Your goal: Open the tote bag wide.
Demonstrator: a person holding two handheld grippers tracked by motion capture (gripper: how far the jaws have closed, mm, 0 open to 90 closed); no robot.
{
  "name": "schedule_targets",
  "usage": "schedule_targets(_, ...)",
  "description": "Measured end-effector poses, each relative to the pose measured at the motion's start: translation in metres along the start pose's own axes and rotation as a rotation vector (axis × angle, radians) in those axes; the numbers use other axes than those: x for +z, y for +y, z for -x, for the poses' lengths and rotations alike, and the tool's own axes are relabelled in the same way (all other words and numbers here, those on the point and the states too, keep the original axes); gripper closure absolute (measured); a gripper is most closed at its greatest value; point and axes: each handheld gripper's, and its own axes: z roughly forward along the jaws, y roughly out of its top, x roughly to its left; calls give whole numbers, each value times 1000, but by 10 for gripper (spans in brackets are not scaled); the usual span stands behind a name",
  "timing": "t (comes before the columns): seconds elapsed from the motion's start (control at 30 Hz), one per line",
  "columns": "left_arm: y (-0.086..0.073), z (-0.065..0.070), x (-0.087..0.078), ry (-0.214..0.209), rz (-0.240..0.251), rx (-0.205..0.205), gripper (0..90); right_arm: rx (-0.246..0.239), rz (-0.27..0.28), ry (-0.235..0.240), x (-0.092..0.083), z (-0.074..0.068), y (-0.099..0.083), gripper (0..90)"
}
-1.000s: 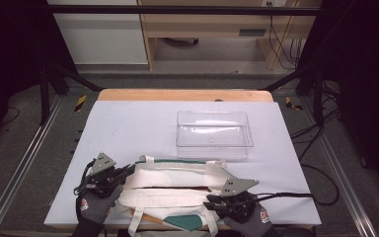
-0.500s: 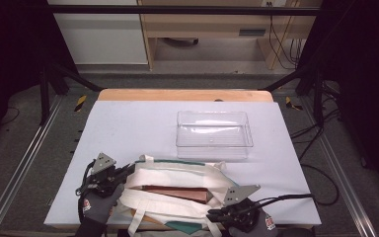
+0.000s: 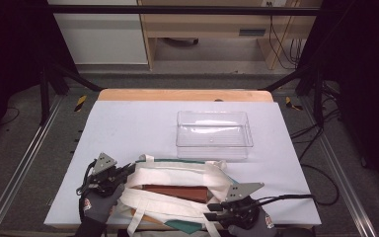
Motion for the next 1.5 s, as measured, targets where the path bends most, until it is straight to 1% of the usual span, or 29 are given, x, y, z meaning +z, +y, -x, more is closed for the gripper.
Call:
schedule_targets(0.1, 0, 1, -1, 2, 2, 3, 868, -6, 86, -40, -14, 2, 11, 659)
schedule_targets(0.13, 0, 1, -1, 2, 2, 3, 868, -6, 86, -40, -14, 2, 11, 659)
schedule_targets(0.17, 0, 1, -1, 2, 2, 3, 868, -19, 136, -102, -25, 6, 20, 656)
schedule_targets(0.2, 0, 1, -1, 2, 1, 3, 868, -19, 136, -102, -25, 6, 20, 656)
schedule_targets(0.27, 0, 1, -1, 3, 3, 4, 868, -35, 158, -146, -30, 9, 26, 650)
schedule_targets(0.3, 0, 1, -1, 4, 7, 7, 868, -45, 178, -183, -31, 14, 32, 639)
schedule_targets(0.33, 0, 1, -1, 4, 7, 7, 868, -45, 178, -183, -31, 14, 32, 639)
schedule_targets(0.4, -1, 1, -1, 3, 14, 9, 867, -71, 183, -234, -26, 21, 38, 614)
schedule_targets(0.47, -1, 1, -1, 2, 17, 8, 866, -94, 187, -252, -21, 24, 40, 588)
schedule_targets(0.6, -2, 1, -1, 3, 18, 10, 866, -120, 170, -256, -13, 27, 42, 592)
schedule_targets(0.63, -2, 1, -1, 3, 17, 10, 866, -122, 154, -257, -10, 28, 42, 598)
schedule_targets(0.67, -2, 1, -1, 1, 16, 11, 865, -141, 113, -268, -2, 30, 39, 600)
schedule_targets(0.73, -2, 2, 0, 2, 14, 16, 864, -154, 77, -279, 4, 32, 36, 601)
schedule_targets(0.9, -1, 2, 2, 8, 7, 17, 861, -172, 41, -281, 12, 34, 31, 553)
schedule_targets(0.93, -1, 2, 3, 8, 7, 22, 860, -183, 4, -285, 18, 36, 27, 569)
schedule_targets(0.97, -1, 2, 3, 7, 5, 23, 858, -187, -7, -293, 20, 37, 26, 599)
schedule_targets(1.0, -1, 2, 3, 7, 5, 23, 857, -187, -7, -293, 20, 37, 26, 599)
schedule_targets(1.03, -2, 2, 4, 8, 3, 23, 857, -185, -20, -284, 22, 39, 25, 685)
schedule_targets(1.07, -2, 2, 4, 8, 3, 23, 857, -185, -20, -284, 22, 39, 25, 685)
schedule_targets(1.1, -2, 2, 4, 8, 1, 23, 857, -185, -19, -286, 21, 39, 25, 726)
schedule_targets(1.17, -2, 1, 5, 6, 1, 17, 849, -188, -13, -284, 18, 40, 27, 880)
schedule_targets(1.2, -2, 1, 5, 6, 1, 17, 843, -188, -13, -284, 18, 40, 27, 880)
schedule_targets(1.23, -2, 0, 4, -8, 13, 13, 814, -175, -12, -280, 16, 41, 30, 893)
schedule_targets(1.27, -2, 0, 4, -8, 13, 13, 786, -175, -12, -280, 16, 41, 30, 893)
schedule_targets(1.3, -2, 0, 3, -26, 25, 7, 786, -167, -11, -280, 15, 41, 32, 894)
schedule_targets(1.33, -1, 0, 2, -32, 35, 6, 680, -151, -1, -282, 13, 43, 35, 895)
schedule_targets(1.43, 4, 4, -7, -11, 89, 31, 548, -117, 0, -292, 13, 50, 40, 894)
schedule_targets(1.47, 6, 5, -11, -10, 103, 39, 523, -103, -5, -293, 14, 53, 41, 894)
schedule_targets(1.5, 6, 5, -11, -10, 103, 39, 500, -103, -5, -293, 14, 53, 41, 894)
